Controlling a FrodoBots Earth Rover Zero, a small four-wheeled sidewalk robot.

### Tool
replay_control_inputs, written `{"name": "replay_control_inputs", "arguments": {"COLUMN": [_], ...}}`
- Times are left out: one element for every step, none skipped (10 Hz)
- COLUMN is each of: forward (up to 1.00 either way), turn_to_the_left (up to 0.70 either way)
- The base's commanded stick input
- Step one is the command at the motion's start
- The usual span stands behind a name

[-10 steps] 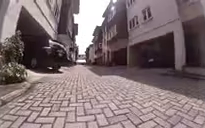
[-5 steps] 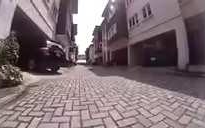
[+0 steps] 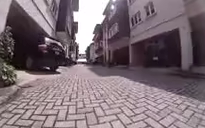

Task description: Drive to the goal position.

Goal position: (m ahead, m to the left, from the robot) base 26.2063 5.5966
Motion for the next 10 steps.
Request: {"name": "replay_control_inputs", "arguments": {"forward": [0.50, 0.50, 0.50, 0.50, 0.50, 0.50, 0.50, 0.50, 0.50, 0.50], "turn_to_the_left": [0.00, 0.00, 0.00, 0.00, 0.00, 0.00, 0.00, 0.00, 0.00, 0.00]}}
